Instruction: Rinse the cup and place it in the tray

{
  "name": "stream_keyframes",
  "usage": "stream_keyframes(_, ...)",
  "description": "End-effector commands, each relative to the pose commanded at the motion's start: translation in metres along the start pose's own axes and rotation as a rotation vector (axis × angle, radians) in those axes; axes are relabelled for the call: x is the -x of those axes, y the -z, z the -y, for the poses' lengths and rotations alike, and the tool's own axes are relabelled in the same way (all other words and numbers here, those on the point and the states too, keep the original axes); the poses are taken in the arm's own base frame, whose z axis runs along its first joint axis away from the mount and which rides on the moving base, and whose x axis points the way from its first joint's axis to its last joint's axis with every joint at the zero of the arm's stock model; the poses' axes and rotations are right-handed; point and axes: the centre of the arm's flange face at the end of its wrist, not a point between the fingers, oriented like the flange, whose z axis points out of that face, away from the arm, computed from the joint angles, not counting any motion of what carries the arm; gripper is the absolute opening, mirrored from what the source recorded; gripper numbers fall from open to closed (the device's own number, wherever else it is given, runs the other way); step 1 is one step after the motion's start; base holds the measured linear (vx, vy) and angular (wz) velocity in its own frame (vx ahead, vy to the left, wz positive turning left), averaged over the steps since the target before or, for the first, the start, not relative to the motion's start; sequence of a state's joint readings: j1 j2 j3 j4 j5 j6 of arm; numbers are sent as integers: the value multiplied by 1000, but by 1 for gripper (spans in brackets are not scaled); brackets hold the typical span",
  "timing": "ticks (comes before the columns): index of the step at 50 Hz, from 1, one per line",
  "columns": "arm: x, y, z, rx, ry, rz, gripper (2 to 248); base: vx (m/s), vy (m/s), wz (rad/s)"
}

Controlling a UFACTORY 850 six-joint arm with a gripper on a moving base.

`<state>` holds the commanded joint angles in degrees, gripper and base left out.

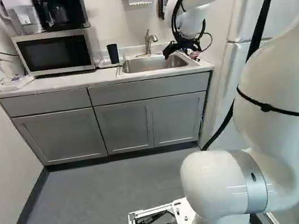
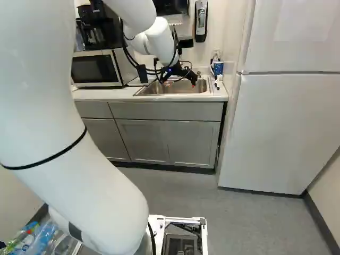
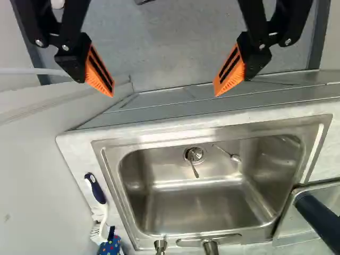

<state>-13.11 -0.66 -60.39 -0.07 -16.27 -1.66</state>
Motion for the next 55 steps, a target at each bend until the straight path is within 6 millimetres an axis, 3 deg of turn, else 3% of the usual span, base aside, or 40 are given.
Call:
stream_keyframes(29,42,-12,17,-22,19,-70,247,0,0,0)
stream_keyframes(55,106,-23,39,-55,42,-166,247,0,0,0)
